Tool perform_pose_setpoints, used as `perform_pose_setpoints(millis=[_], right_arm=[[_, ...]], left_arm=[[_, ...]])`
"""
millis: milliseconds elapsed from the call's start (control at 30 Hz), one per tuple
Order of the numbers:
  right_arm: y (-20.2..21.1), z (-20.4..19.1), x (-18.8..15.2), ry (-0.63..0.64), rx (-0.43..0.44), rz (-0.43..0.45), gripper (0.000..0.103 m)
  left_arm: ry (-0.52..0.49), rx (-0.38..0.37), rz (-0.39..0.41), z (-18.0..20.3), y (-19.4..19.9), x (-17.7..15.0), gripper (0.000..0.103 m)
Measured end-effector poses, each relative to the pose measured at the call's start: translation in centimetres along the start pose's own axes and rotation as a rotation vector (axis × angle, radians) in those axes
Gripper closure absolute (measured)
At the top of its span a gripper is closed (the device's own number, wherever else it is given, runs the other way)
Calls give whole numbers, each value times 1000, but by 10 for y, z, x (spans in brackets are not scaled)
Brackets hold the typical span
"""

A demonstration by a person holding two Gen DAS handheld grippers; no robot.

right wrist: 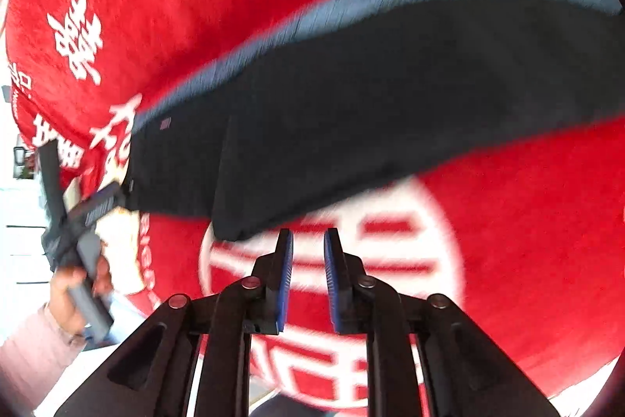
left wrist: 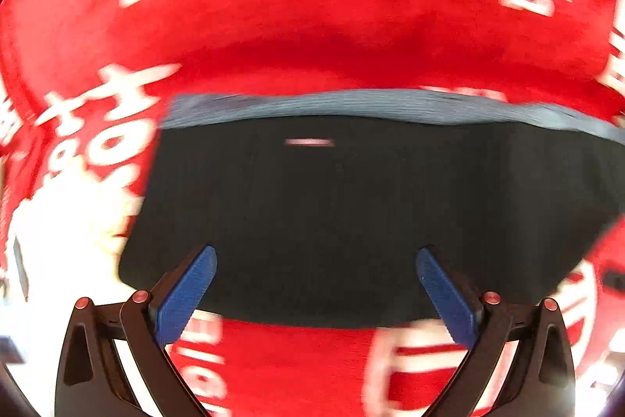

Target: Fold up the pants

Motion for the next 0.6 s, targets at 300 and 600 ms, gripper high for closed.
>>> perform_pose_setpoints(millis=[300, 600], right_arm=[[-31, 48, 29, 75, -129, -78, 90], [9, 82, -12, -49, -95, -50, 67]], left_arm=[[-147, -62, -104, 125, -37, -47, 0], [-95, -38, -82, 132, -12, -42, 0]])
Point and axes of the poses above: each gripper's, at about its wrist camera, not at the fingertips, and y roughly against the way its jaws point, z to its right, x to its top, the point moved 9 cm from there along -y, roughly the way its jaws point, and after that the axes turned 14 degrees about y, right-handed, at the moved point
